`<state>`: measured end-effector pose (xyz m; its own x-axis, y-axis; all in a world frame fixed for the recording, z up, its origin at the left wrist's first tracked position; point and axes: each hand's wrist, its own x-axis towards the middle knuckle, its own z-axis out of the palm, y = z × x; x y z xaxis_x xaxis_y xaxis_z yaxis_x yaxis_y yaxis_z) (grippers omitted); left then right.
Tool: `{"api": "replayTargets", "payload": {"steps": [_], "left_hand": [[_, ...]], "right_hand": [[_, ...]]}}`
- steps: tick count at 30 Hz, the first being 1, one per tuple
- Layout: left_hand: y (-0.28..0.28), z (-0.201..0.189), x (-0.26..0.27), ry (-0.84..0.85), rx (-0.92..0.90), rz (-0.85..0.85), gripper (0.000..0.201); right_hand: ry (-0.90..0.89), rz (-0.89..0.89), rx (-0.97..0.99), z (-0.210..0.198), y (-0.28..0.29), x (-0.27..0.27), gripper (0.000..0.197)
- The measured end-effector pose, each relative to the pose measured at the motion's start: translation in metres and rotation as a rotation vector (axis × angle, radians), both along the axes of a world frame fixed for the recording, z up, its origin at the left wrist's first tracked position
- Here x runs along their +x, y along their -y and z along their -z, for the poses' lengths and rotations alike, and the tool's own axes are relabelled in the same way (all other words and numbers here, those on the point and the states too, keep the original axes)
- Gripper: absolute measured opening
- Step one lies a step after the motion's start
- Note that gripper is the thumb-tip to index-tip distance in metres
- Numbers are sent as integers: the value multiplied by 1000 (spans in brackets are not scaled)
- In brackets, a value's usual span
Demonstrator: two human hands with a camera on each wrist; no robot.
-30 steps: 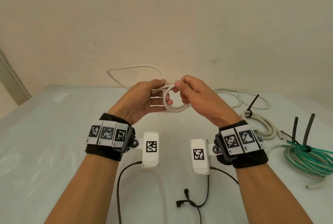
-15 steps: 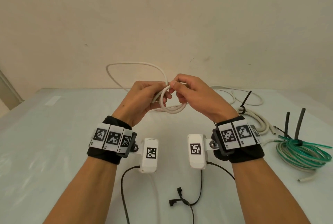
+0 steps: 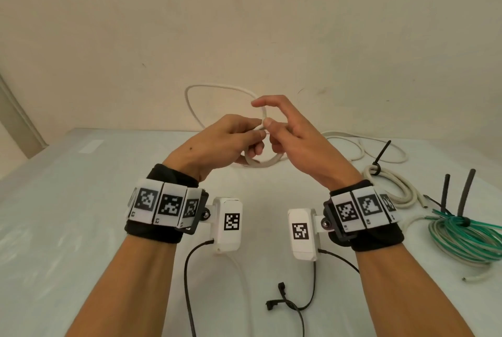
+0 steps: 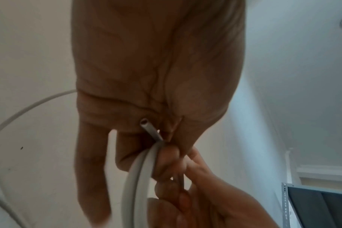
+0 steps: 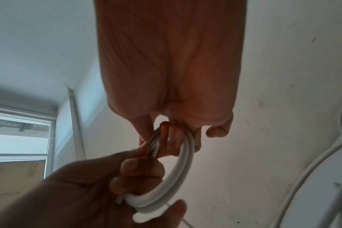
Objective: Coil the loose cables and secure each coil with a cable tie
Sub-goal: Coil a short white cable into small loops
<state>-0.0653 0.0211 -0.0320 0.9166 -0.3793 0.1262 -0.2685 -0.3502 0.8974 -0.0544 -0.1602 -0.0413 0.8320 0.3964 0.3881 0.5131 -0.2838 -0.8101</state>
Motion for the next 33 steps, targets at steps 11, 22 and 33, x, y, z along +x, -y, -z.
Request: {"api": "replayTargets", "payload": {"steps": [11, 22, 33], "left_hand": [[14, -8, 0, 164, 20, -231, 33], [11, -3, 2, 307, 34, -282, 56], [22, -16, -5, 479, -258, -276, 39]], "right_hand": [[-3, 94, -192, -3, -5, -6, 42], [429, 446, -478, 1, 4, 3, 47], [308, 286, -79, -20, 10, -3, 30]]}}
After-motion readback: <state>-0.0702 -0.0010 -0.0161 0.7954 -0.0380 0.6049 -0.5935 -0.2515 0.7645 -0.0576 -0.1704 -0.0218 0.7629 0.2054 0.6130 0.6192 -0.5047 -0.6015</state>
